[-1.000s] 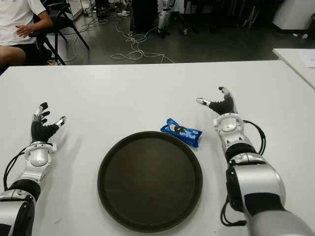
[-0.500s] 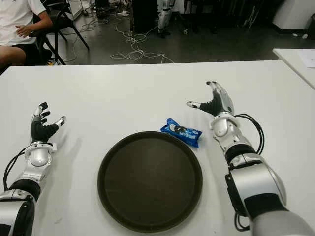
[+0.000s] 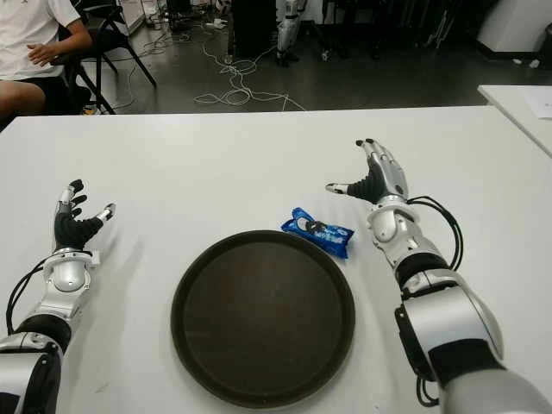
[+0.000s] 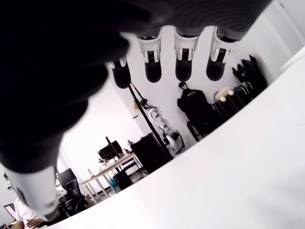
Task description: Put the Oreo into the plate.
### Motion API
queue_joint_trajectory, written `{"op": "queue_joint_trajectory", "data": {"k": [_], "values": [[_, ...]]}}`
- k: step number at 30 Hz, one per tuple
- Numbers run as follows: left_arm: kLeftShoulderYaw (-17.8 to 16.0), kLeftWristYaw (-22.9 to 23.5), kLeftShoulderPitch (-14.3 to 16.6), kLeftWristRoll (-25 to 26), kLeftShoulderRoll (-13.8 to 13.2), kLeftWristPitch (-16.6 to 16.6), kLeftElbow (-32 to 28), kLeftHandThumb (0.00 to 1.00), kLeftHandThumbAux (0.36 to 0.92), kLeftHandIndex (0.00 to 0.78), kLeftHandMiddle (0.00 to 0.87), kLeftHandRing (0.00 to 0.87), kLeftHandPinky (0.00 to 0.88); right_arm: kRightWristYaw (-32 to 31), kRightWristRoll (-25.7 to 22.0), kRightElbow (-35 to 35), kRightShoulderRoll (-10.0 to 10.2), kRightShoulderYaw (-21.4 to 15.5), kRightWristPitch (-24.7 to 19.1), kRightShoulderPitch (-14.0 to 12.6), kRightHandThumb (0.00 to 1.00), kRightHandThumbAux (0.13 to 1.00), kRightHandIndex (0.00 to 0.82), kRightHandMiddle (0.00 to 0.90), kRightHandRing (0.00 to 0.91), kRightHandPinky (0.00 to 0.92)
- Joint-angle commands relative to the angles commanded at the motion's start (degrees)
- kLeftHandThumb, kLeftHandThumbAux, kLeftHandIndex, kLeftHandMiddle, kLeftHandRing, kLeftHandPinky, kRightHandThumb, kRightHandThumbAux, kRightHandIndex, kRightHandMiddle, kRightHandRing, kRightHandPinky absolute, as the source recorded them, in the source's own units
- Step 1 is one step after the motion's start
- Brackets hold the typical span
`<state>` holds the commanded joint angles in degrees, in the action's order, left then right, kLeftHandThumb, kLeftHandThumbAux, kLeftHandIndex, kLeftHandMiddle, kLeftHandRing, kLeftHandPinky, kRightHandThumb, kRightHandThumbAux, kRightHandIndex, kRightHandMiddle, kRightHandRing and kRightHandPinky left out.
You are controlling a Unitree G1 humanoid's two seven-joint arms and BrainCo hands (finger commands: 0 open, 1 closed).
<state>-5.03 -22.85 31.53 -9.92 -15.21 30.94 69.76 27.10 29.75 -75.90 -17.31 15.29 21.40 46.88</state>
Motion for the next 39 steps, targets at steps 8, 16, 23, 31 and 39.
{"op": "queue_joint_trajectory", "data": {"k": [8,16,23,31,39], "values": [[0.00,0.11,-0.12,0.02,0.03,0.39,-0.15,0.012,0.815,0.087,0.135,0.124,0.123,-1.46,-0.53,0.11,-0.11,0.45,0.50,0.13,0.000,0.707,0.048,0.029,0.032,0.032],[-0.04,0.11,-0.20,0.05,0.01,0.43,-0.13,0.021,0.816,0.083,0.134,0.122,0.112,-3.99,-1.11,0.37,-0.23,0.29,0.74,0.23,0.000,0.720,0.030,0.017,0.014,0.012],[0.01,-0.05,-0.30,-0.04,0.02,0.35,-0.16,0.002,0.799,0.078,0.129,0.118,0.106,-6.77,-1.48,0.75,-0.57,0.13,1.34,0.30,0.000,0.727,0.024,0.010,0.002,0.001],[0.16,-0.55,-0.28,-0.26,0.09,0.40,-0.27,0.000,0.791,0.089,0.134,0.118,0.102,-12.94,-2.72,1.38,-1.03,-0.68,0.21,0.42,0.000,0.724,0.019,0.015,0.002,0.000],[0.37,-1.12,-0.22,-0.49,0.13,0.40,-0.20,0.000,0.787,0.086,0.134,0.120,0.103,-20.46,-4.40,5.41,-3.04,-1.19,0.57,-0.06,0.000,0.751,0.012,0.024,0.000,0.000]]}}
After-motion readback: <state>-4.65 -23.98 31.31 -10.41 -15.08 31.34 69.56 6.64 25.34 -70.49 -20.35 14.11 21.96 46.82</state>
